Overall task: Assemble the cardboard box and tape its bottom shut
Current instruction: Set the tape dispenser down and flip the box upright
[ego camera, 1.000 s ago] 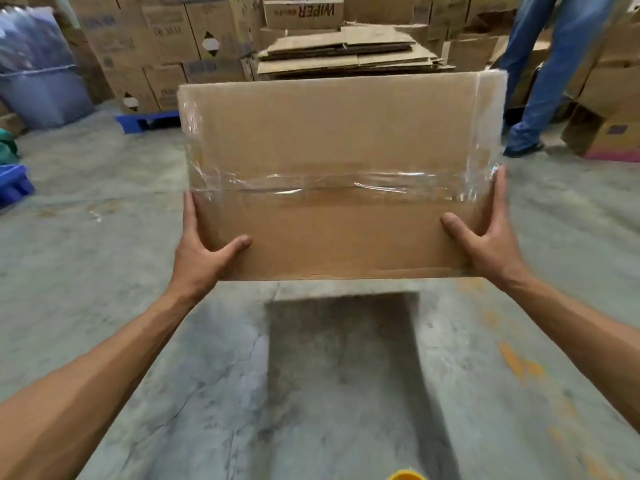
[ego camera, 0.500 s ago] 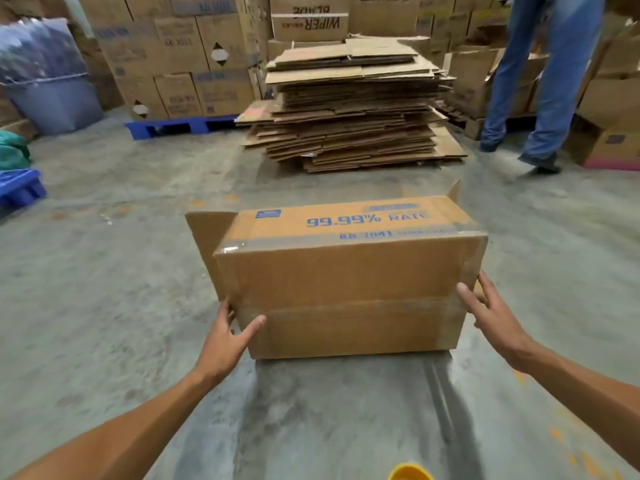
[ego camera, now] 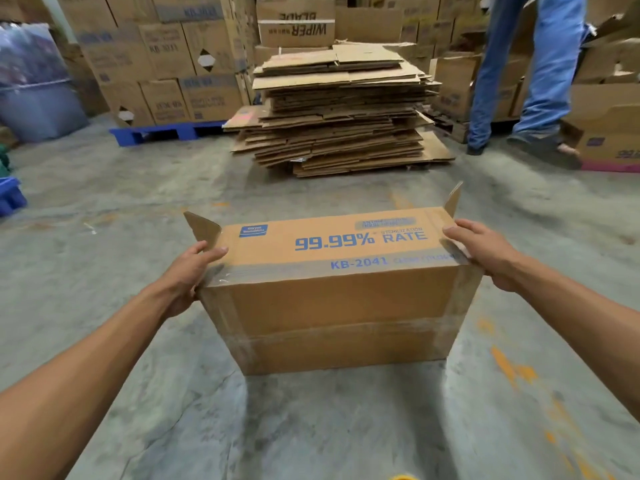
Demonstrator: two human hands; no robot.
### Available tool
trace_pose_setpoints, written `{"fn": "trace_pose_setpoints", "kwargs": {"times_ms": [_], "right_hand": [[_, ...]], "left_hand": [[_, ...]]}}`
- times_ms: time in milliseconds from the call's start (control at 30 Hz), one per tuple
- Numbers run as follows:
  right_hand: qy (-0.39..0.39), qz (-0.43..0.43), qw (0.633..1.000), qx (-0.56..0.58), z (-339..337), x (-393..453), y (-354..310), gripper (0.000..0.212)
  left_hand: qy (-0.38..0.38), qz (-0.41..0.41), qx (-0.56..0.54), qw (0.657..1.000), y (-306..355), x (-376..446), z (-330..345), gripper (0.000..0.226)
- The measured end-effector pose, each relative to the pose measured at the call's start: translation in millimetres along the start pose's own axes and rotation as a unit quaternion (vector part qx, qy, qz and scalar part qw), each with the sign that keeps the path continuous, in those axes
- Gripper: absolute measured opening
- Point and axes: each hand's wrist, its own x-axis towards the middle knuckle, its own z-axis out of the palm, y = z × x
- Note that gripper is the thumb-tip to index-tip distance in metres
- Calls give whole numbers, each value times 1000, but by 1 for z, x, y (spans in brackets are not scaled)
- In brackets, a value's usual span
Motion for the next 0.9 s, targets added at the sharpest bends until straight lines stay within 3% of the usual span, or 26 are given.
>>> {"fn": "trace_pose_setpoints", "kwargs": {"times_ms": [67, 167, 233, 367, 433, 600, 767, 900], "right_hand": [[-35, 2, 999, 1, -1, -1, -3, 58], [-102, 18, 994, 40, -1, -1, 2, 54], [-132, 17, 989, 65, -2, -2, 5, 57], [-153, -12, 985, 79, -5, -9, 8, 88], [-155, -28, 985, 75, -7, -14, 11, 99], [-113, -102, 984, 89, 0, -29, -1, 67], [-36, -197, 979, 25, 11, -40, 5, 87], [-67, -188, 977, -71, 25, -57, 53, 101]], "left_hand": [[-31, -18, 12, 999, 1, 2, 0, 106], [-53, 7, 26, 998, -1, -7, 13, 80], [-60, 15, 8, 998, -3, -11, 16, 87], [-54, 48, 15, 997, -7, -18, 14, 107], [-47, 78, 36, 995, -8, -25, 14, 106], [-4, 151, 62, 987, 0, -43, 11, 96], [65, 265, 79, 959, -1, -53, 8, 88], [90, 211, 115, 967, -55, -57, 10, 101]]}}
